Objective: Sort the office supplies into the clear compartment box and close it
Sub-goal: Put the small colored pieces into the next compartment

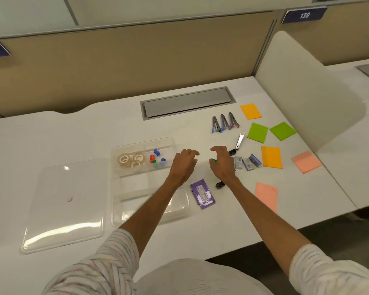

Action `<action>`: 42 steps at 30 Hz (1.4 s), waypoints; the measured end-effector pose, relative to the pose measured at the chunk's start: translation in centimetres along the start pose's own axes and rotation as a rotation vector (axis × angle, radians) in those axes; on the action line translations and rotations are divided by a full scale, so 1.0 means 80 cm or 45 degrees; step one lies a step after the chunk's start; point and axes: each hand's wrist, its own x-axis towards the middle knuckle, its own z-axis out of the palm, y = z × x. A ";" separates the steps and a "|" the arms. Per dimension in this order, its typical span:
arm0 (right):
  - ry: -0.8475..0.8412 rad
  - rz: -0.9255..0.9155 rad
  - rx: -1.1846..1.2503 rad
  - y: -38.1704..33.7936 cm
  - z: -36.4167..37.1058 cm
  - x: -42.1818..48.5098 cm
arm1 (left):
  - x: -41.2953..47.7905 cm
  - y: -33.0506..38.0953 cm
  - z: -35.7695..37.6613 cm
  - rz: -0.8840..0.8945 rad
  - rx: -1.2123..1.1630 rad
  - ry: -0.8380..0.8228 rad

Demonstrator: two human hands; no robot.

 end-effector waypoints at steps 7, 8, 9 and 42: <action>-0.067 0.065 -0.059 0.054 -0.019 -0.009 | 0.016 0.044 0.029 0.078 -0.005 -0.091; -0.068 0.071 -0.053 0.060 -0.021 -0.010 | 0.019 0.048 0.032 0.077 -0.004 -0.109; -0.072 0.078 -0.052 0.066 -0.023 -0.010 | 0.022 0.053 0.036 0.074 -0.003 -0.129; -0.069 -0.225 -0.177 0.059 -0.005 0.043 | 0.031 0.057 0.039 -0.130 0.137 0.025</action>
